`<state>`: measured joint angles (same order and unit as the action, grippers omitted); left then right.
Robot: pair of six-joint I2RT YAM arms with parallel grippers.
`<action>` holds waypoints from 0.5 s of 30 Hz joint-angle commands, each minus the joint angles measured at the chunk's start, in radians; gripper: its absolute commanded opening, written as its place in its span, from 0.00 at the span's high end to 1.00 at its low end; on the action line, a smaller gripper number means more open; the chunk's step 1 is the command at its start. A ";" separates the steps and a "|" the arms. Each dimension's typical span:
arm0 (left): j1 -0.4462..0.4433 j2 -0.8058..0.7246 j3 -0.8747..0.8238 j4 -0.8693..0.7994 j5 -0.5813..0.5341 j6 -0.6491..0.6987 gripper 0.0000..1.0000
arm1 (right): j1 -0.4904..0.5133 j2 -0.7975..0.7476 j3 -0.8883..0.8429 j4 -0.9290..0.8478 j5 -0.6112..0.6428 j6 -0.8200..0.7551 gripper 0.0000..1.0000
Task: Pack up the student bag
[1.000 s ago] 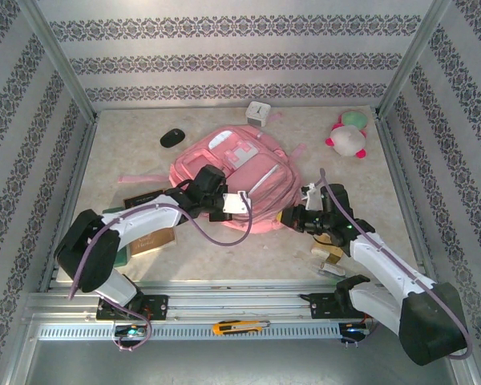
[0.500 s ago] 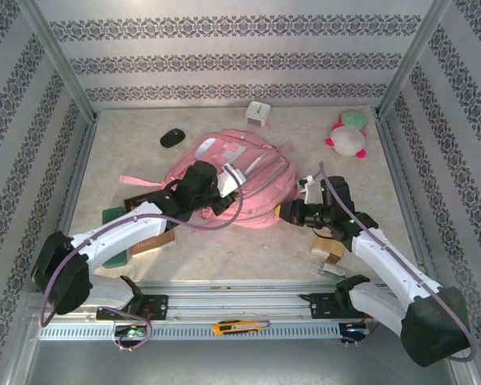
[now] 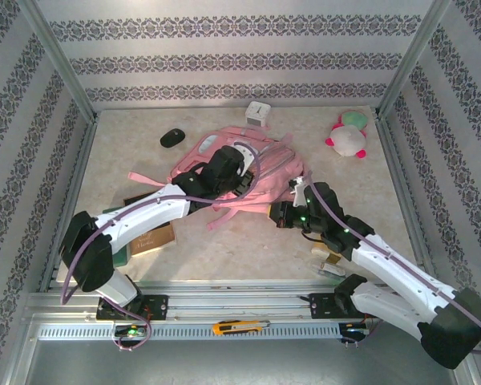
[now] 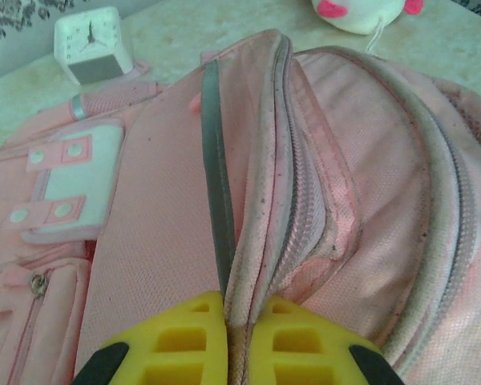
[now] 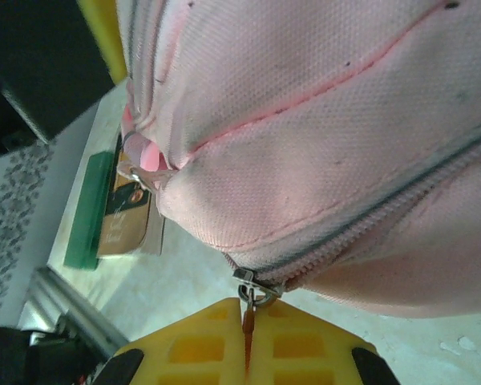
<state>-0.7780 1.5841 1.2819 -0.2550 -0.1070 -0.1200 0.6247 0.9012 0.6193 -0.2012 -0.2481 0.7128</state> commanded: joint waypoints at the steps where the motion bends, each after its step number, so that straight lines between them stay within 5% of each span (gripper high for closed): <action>1: -0.003 0.030 0.091 0.026 -0.125 -0.148 1.00 | 0.066 -0.060 0.027 -0.018 0.107 0.019 1.00; 6: -0.011 0.056 0.114 -0.028 -0.140 -0.194 1.00 | 0.137 -0.044 0.063 -0.079 0.266 0.011 1.00; 15: -0.021 0.061 0.091 0.009 -0.118 -0.193 1.00 | 0.201 0.100 0.093 0.005 0.245 0.043 1.00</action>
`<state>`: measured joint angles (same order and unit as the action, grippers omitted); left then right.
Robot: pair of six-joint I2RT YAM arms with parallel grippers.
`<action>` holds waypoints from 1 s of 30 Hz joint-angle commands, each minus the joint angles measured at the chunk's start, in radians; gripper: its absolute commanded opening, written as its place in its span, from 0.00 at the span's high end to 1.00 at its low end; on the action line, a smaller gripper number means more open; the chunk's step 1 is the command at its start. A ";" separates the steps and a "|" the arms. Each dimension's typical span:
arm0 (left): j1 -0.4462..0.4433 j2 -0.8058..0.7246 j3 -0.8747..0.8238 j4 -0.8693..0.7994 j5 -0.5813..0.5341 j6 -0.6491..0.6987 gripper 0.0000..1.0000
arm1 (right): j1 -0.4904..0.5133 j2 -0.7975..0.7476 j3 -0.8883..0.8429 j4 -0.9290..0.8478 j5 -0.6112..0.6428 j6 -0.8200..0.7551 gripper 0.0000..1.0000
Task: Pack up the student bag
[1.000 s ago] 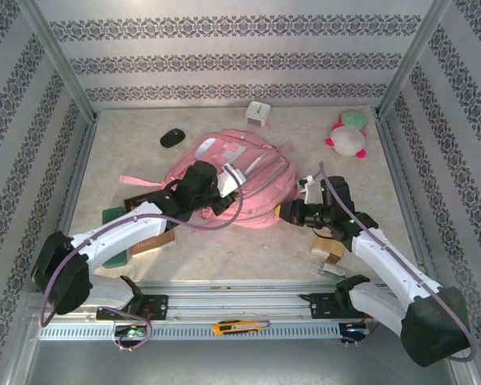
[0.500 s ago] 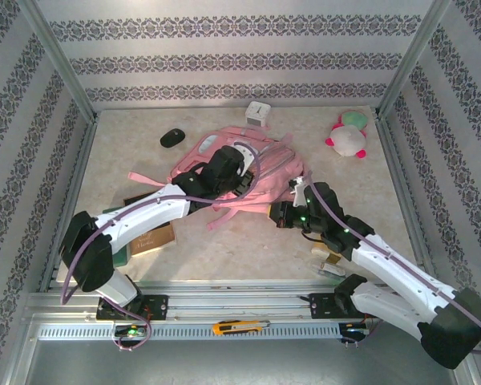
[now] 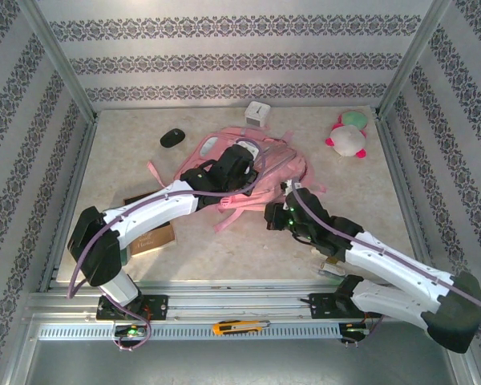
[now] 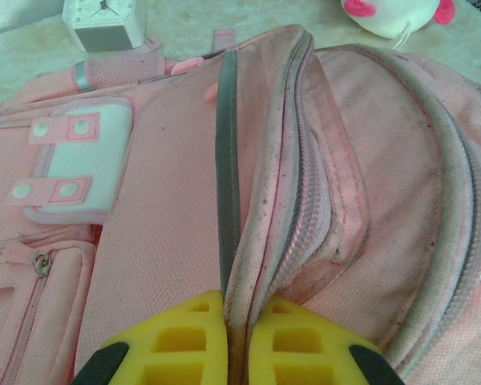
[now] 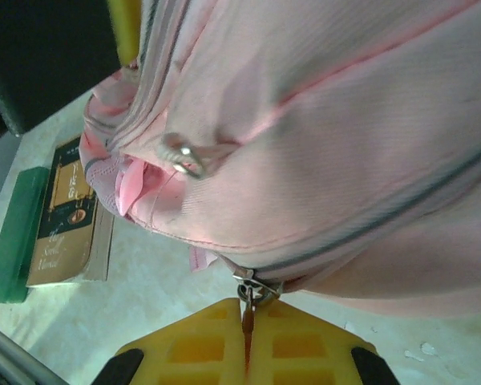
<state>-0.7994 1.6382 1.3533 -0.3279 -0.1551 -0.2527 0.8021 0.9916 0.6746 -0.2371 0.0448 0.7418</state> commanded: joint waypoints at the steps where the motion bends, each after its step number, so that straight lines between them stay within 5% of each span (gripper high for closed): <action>1: 0.002 0.001 0.011 0.092 -0.074 -0.040 1.00 | 0.021 0.004 0.039 0.038 -0.048 0.008 1.00; 4: 0.007 -0.031 -0.042 0.153 -0.038 0.060 1.00 | -0.028 -0.022 0.028 0.034 -0.122 0.006 0.98; 7: 0.028 -0.066 -0.096 0.204 0.066 0.171 1.00 | -0.112 -0.039 0.015 0.018 -0.261 0.019 0.69; 11: 0.075 -0.131 -0.206 0.325 0.233 0.310 1.00 | -0.248 -0.063 0.002 -0.011 -0.440 0.045 0.54; 15: 0.138 -0.192 -0.315 0.447 0.411 0.427 1.00 | -0.361 -0.104 -0.021 -0.027 -0.485 0.091 0.35; 20: 0.206 -0.209 -0.300 0.376 0.606 0.517 1.00 | -0.448 -0.116 -0.065 0.016 -0.528 0.146 0.28; 30: 0.253 -0.233 -0.335 0.375 0.821 0.594 1.00 | -0.470 0.012 -0.135 0.451 -0.636 0.350 0.24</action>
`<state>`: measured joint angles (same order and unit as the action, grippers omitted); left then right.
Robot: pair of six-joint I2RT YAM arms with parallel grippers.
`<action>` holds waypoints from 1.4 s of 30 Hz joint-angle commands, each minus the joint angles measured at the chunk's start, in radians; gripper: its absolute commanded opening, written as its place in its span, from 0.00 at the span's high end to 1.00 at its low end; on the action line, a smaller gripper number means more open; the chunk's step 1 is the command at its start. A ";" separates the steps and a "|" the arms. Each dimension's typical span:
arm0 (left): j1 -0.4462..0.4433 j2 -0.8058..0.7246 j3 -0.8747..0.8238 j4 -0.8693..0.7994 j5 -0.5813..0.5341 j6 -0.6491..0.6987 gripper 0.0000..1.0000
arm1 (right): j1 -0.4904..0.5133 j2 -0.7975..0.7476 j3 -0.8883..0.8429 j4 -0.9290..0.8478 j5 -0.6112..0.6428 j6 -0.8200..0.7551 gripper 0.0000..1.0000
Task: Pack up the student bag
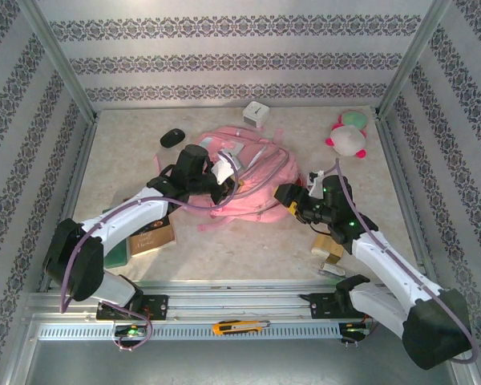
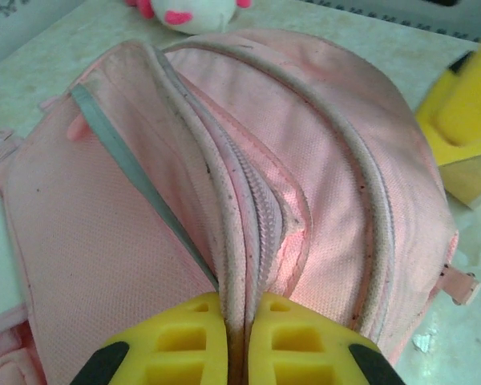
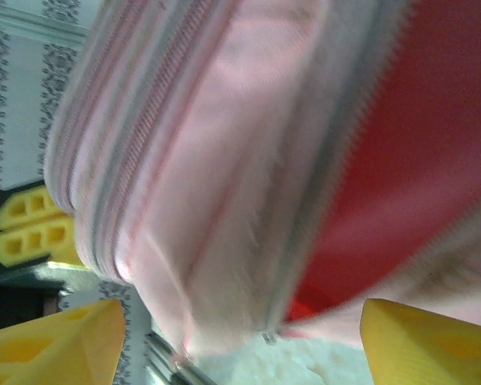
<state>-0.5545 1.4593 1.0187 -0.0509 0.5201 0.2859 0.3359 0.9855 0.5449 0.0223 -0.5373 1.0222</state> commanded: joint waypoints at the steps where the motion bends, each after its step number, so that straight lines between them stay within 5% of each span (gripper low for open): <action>1: 0.011 -0.053 0.004 0.083 0.162 0.074 1.00 | -0.002 0.031 -0.004 0.225 -0.058 0.079 0.24; 10: 0.025 -0.035 0.032 0.019 0.235 0.139 1.00 | 0.000 0.103 0.002 0.346 -0.069 0.115 0.29; 16: 0.032 -0.011 0.052 0.011 0.002 0.108 1.00 | 0.084 0.055 -0.040 0.394 0.046 0.158 0.71; 21: 0.063 0.009 0.044 0.065 -0.006 0.081 0.98 | 0.187 0.008 -0.070 0.391 0.177 0.154 0.93; 24: 0.070 0.038 0.062 0.074 -0.081 0.054 0.91 | 0.253 -0.006 -0.064 0.394 0.254 0.157 0.95; 29: 0.079 0.046 0.066 0.087 -0.216 -0.043 0.65 | 0.332 0.019 -0.003 0.376 0.391 0.137 0.95; 35: 0.078 -0.105 0.017 -0.052 -0.273 -0.305 0.36 | 0.372 0.068 0.064 0.392 0.456 0.104 1.00; 42: 0.077 -0.362 -0.209 -0.084 -0.258 -0.567 0.33 | 0.401 0.081 0.104 0.387 0.537 0.066 1.00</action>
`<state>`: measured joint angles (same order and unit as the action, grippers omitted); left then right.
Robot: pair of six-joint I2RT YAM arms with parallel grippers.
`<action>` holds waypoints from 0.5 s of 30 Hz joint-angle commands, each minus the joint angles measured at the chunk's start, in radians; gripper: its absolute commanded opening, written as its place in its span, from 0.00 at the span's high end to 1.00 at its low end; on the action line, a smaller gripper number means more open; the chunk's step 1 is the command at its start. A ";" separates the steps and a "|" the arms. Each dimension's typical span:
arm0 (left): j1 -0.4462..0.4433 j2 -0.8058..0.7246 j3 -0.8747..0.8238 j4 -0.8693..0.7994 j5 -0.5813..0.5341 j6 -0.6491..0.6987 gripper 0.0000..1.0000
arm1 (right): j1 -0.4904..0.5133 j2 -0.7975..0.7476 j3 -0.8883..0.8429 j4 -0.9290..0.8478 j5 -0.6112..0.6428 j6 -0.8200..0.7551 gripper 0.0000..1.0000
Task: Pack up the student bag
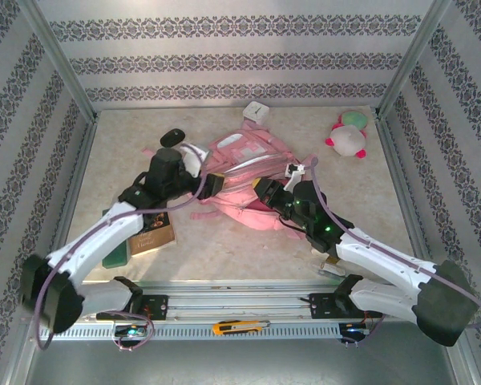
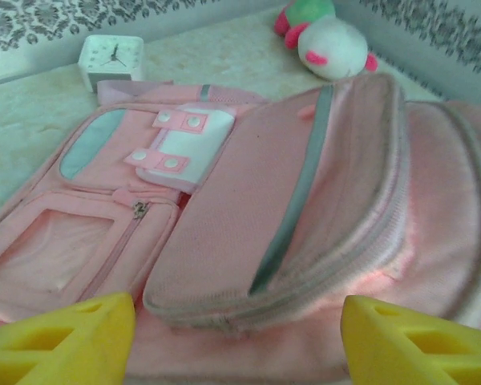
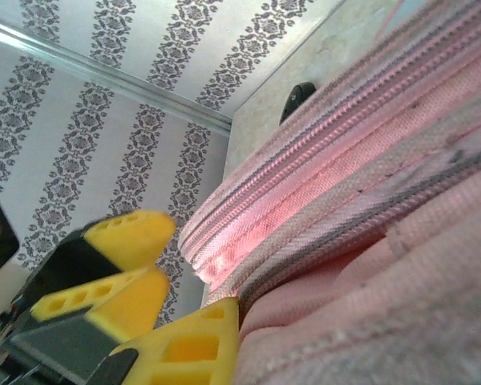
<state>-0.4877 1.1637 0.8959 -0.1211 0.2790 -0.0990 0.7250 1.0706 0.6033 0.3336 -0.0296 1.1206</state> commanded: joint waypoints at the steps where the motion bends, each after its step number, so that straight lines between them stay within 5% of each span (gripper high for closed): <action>1: 0.010 -0.102 -0.136 0.011 -0.005 -0.214 0.33 | 0.013 -0.001 0.048 0.077 0.030 -0.034 1.00; 8: -0.028 -0.202 -0.411 0.309 0.168 -0.362 0.37 | 0.036 0.026 0.082 0.074 0.053 -0.055 1.00; 15: -0.194 -0.086 -0.429 0.513 0.143 -0.335 0.39 | 0.063 0.060 0.116 0.075 0.063 -0.075 1.00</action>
<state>-0.6346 1.0512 0.4603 0.1936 0.4210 -0.4114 0.7712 1.1343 0.6636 0.3325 0.0193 1.0786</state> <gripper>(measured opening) 0.605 0.060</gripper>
